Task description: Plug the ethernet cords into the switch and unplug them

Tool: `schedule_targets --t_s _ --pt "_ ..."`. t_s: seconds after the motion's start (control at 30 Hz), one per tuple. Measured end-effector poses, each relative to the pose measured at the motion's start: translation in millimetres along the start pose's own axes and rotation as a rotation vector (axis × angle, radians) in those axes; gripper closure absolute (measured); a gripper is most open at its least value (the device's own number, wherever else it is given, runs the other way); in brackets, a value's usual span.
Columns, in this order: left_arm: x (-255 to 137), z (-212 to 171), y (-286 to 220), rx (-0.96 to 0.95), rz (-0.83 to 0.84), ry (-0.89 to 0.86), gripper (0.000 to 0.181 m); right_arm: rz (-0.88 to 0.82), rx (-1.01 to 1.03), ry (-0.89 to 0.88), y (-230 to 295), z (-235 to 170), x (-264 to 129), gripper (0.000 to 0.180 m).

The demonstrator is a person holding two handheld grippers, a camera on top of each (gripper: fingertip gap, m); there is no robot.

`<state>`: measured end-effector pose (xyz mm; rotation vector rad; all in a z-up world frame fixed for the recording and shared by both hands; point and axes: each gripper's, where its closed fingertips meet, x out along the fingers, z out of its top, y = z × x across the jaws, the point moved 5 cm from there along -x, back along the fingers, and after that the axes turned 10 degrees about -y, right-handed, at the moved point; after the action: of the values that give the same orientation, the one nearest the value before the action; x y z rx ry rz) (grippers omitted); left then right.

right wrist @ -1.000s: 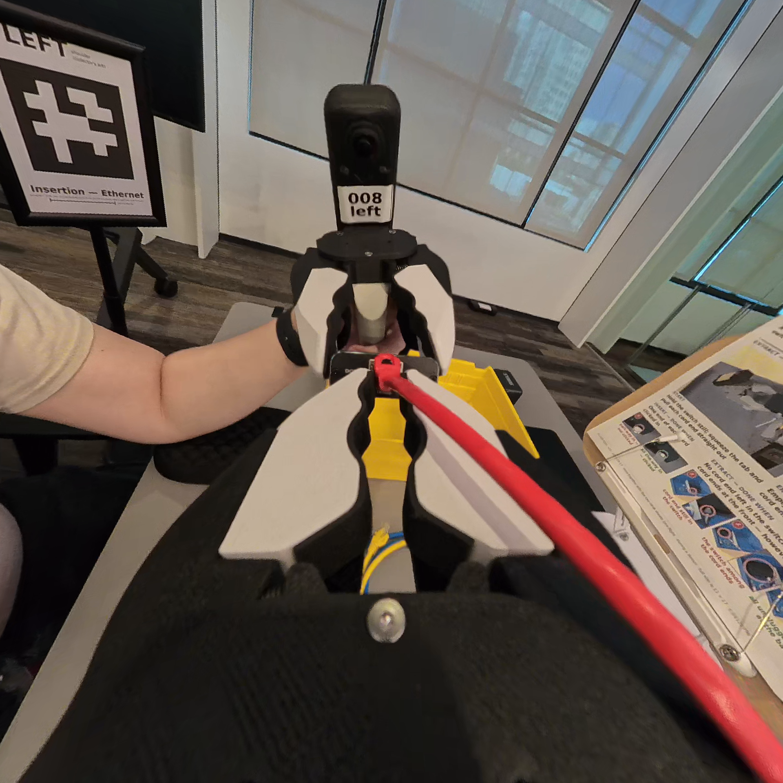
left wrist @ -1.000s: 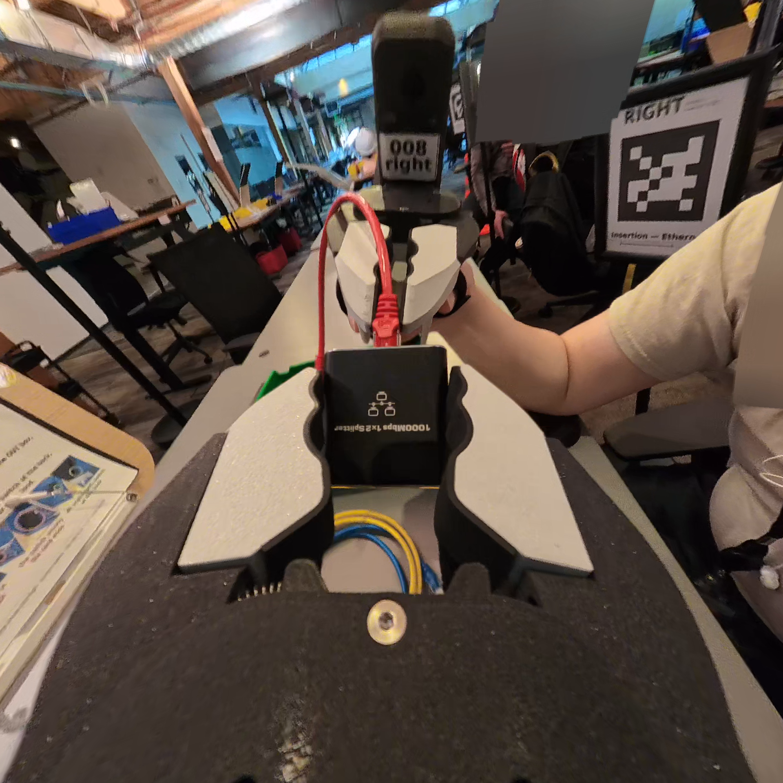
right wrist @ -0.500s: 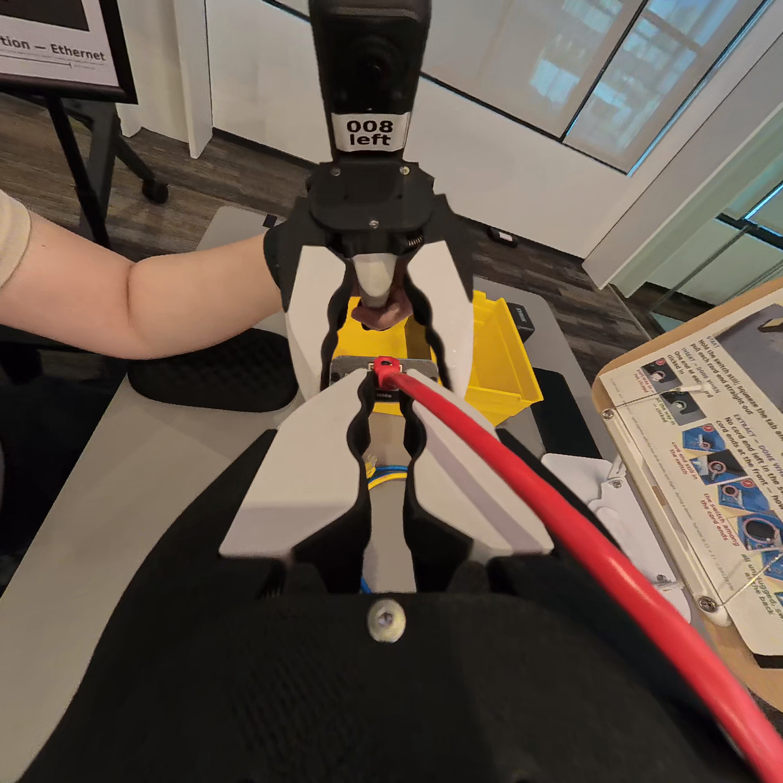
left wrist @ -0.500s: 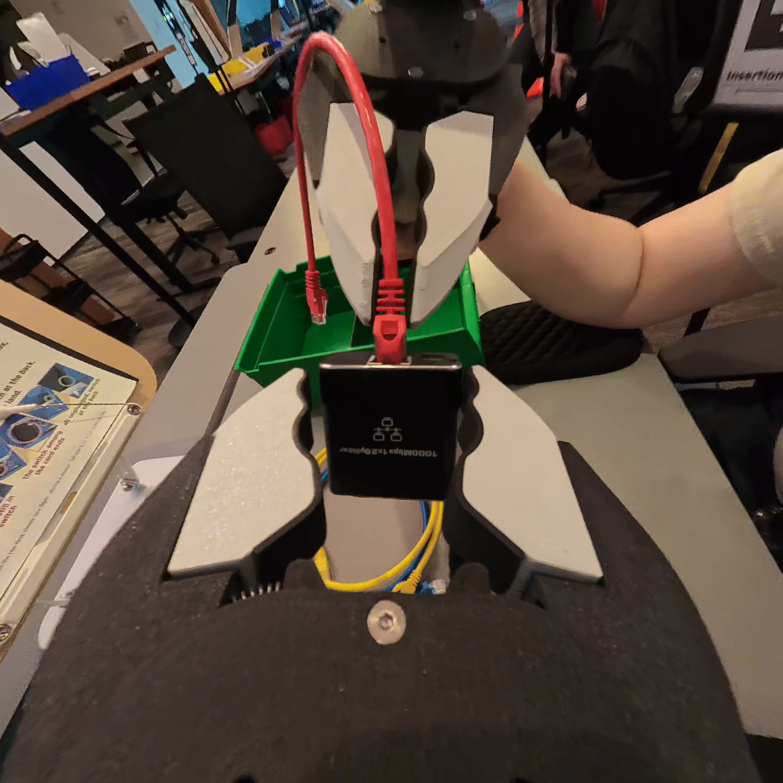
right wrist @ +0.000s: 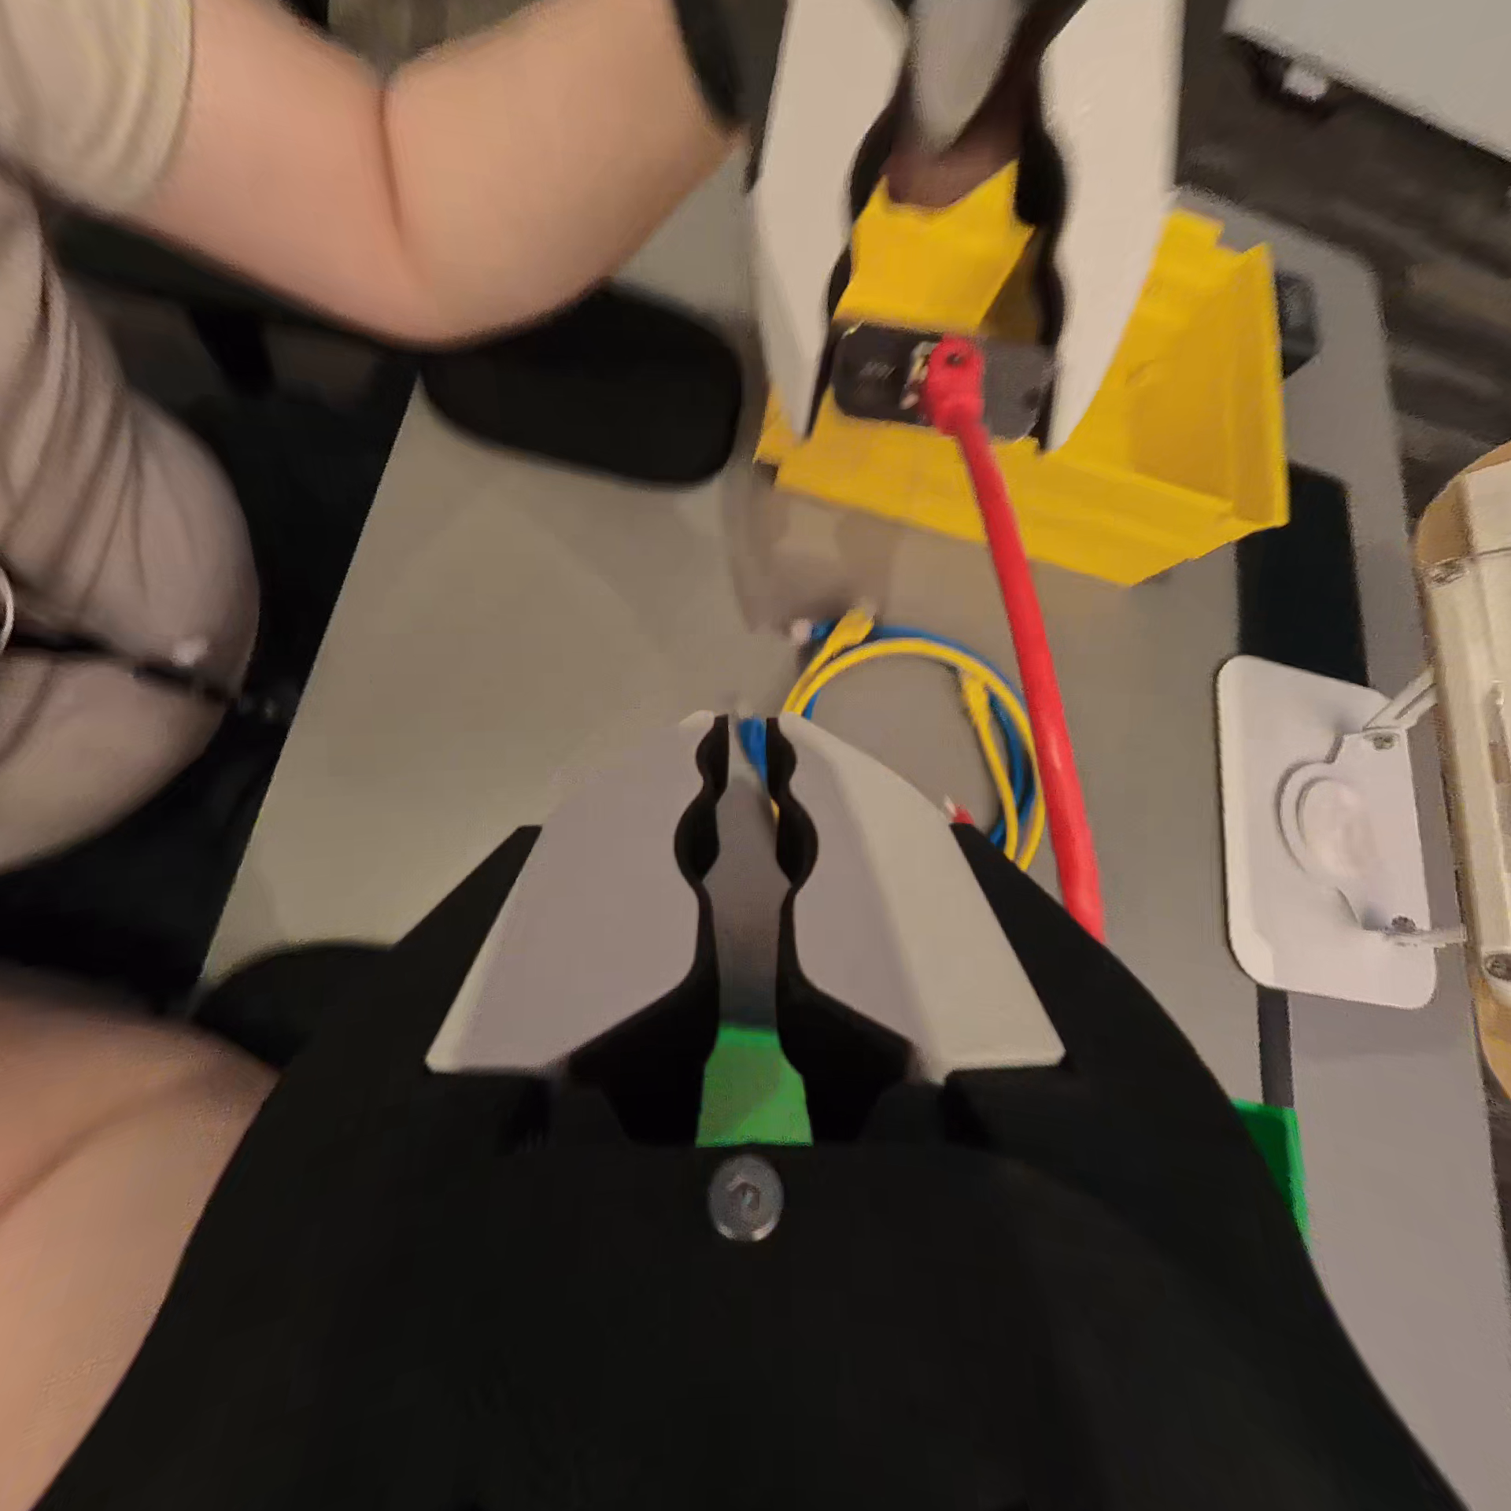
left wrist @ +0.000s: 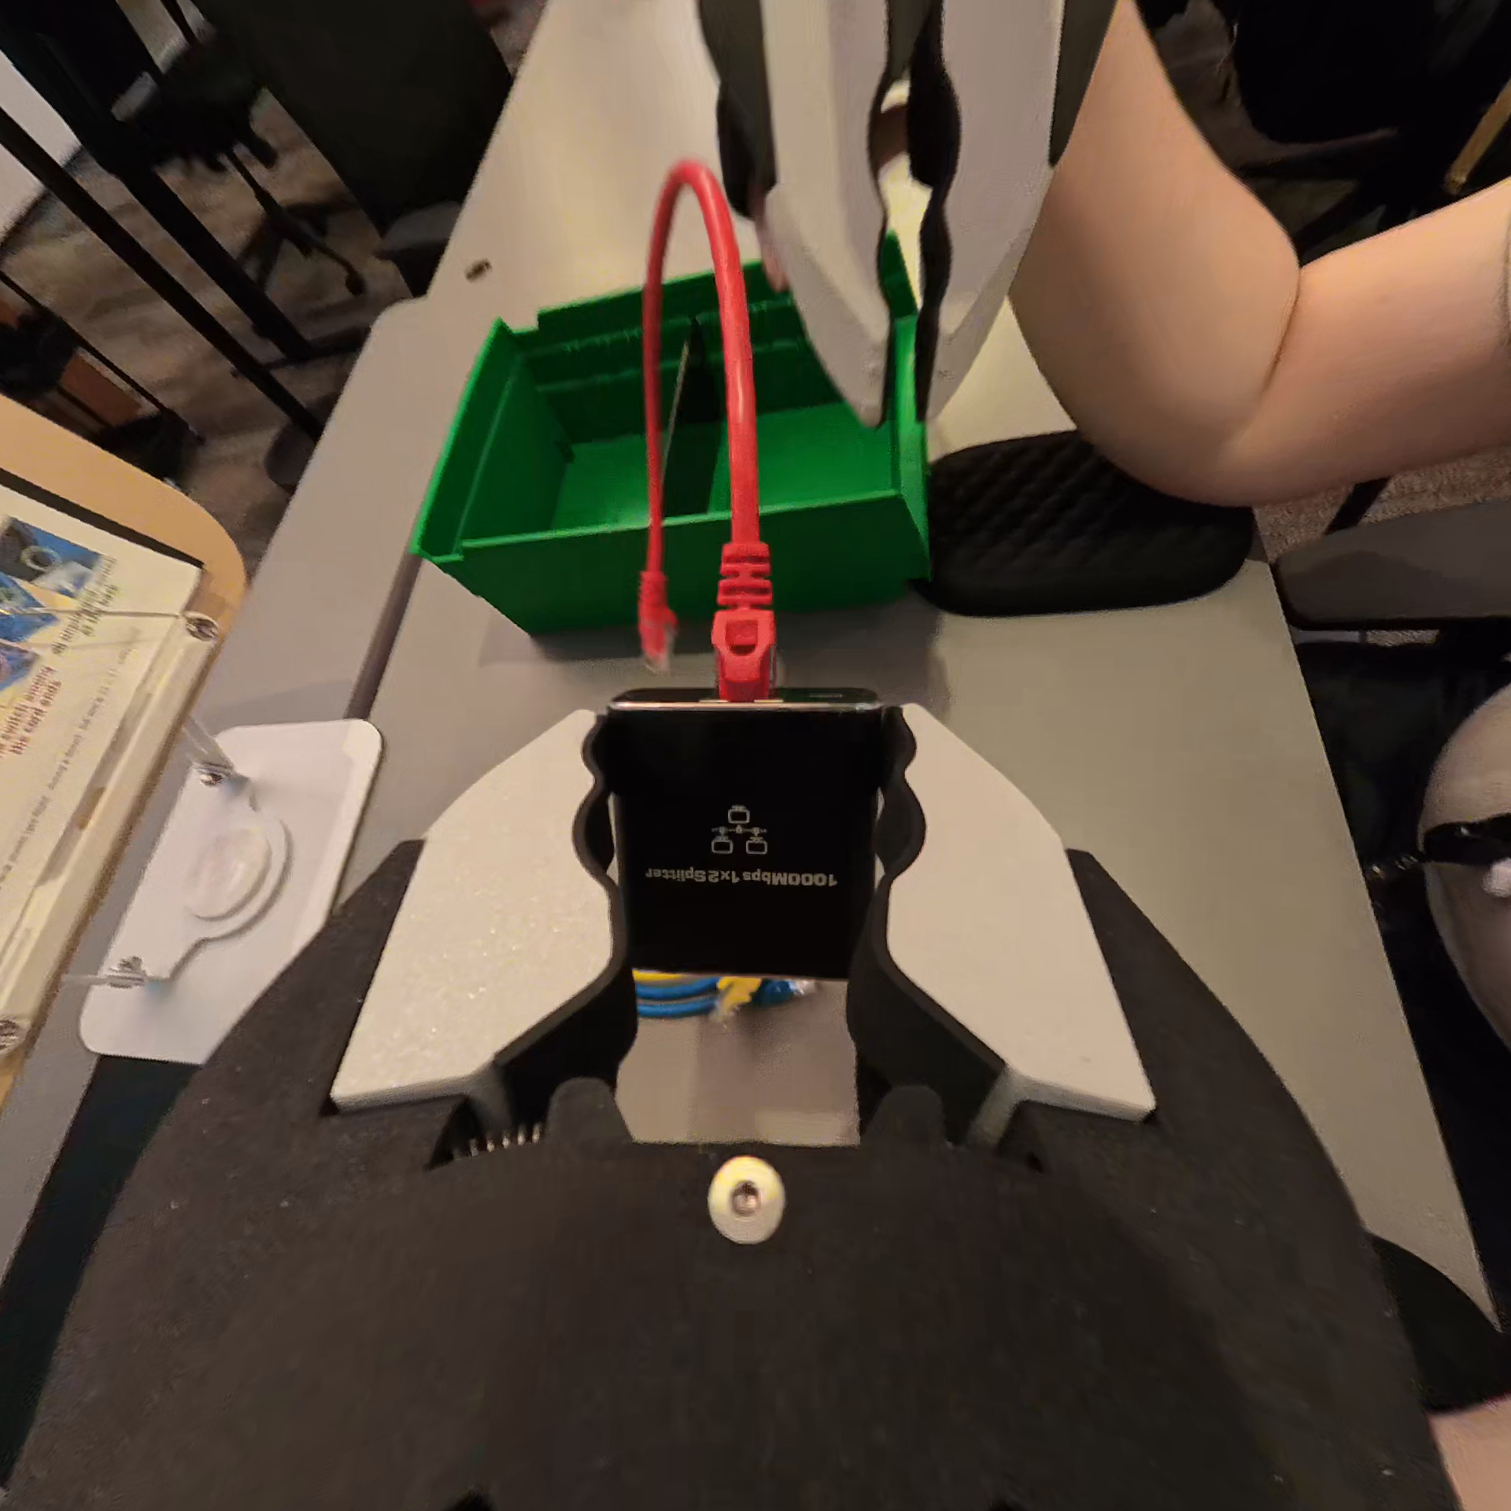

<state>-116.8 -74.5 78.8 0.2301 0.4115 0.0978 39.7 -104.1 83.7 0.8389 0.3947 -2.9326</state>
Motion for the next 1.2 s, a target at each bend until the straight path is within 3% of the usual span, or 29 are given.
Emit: schedule_targets --t_s 0.03,0.43,0.57,0.73,1.03,1.2 --pt "2 -3 -4 -0.011 -0.016 0.024 0.119 0.024 -0.025 0.041 8 -7 -4 0.17" --pt "59 -67 -70 -0.068 -0.08 0.223 0.119 0.009 -0.114 -0.092 28 2 -42 0.174" --pt "80 -102 -91 0.034 -0.16 0.392 0.119 0.017 -0.114 -0.097 26 2 -40 0.174" --pt "91 -137 -100 -0.009 -0.258 0.566 0.119 0.017 -0.104 -0.078 24 -1 -38 0.174" --pt "96 -139 -102 -0.102 -0.279 0.528 0.117 0.019 -0.077 -0.069 20 -8 -40 0.174" --pt "95 -132 -99 -0.151 -0.257 0.505 0.104 0.017 -0.075 -0.074 21 -11 -44 0.174"
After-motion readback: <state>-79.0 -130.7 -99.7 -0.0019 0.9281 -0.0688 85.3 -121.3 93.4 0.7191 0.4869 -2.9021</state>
